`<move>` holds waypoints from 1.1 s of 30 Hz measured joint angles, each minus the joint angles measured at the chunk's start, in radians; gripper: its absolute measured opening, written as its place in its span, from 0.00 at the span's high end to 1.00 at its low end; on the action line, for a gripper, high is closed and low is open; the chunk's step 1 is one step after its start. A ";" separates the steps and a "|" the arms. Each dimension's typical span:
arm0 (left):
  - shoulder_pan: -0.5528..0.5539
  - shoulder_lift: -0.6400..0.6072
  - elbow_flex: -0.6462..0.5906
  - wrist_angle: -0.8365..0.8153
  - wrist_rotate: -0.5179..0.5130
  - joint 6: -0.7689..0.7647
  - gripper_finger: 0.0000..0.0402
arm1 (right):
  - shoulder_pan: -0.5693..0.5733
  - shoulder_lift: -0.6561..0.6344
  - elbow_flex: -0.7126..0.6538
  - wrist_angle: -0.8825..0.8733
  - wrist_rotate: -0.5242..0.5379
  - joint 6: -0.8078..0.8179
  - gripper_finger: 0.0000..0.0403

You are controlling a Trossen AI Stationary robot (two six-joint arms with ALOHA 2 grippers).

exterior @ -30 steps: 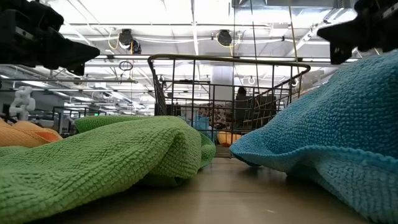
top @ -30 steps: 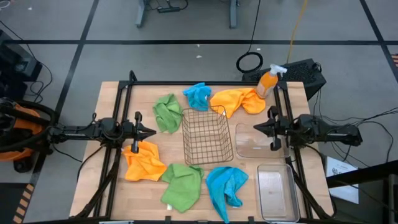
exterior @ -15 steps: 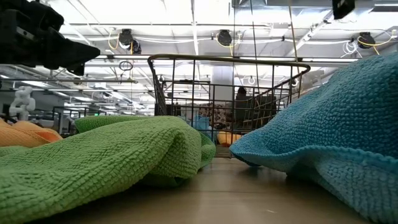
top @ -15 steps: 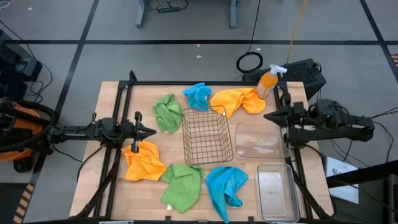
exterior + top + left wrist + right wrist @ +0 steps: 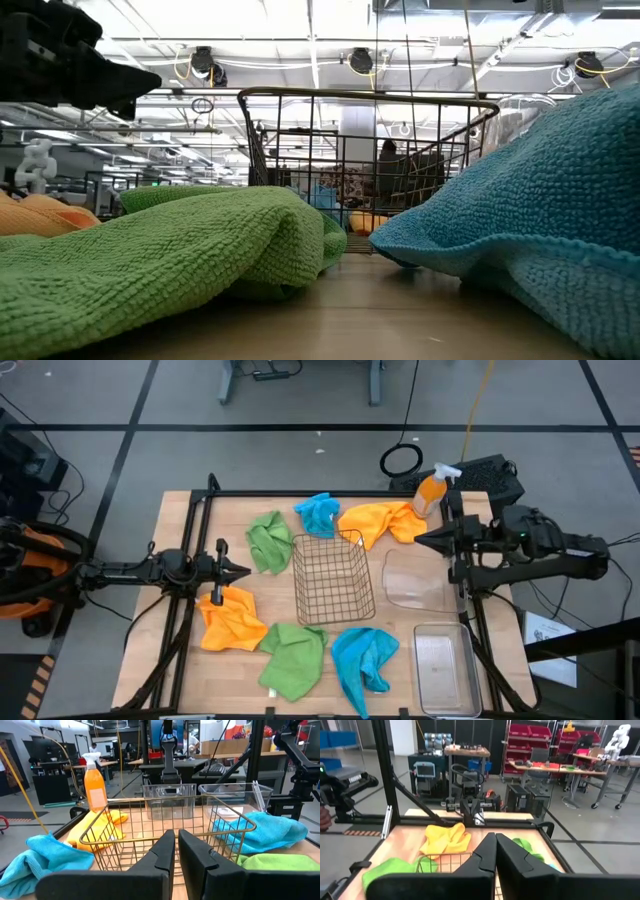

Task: Sort microfiber towel by color & place in baskets
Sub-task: Adjust the top transparent bin

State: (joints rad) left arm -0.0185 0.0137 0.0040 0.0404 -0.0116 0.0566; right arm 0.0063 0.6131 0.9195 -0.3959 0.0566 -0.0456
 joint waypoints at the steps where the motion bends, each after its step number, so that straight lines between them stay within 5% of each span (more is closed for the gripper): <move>1: 0.000 0.000 0.000 0.000 0.000 0.000 0.92 | 0.000 0.010 0.000 -0.002 0.000 0.000 1.00; 15: 0.000 0.000 0.000 -0.001 0.001 -0.060 0.92 | 0.000 0.047 0.000 0.026 -0.004 0.114 1.00; 33: 0.000 0.000 0.000 0.003 -0.053 -0.179 0.92 | 0.000 -0.065 0.026 -0.074 -0.007 0.160 1.00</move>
State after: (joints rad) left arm -0.0189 0.0139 0.0040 0.0435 -0.0650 -0.1224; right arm 0.0063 0.5481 0.9454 -0.4695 0.0498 0.1146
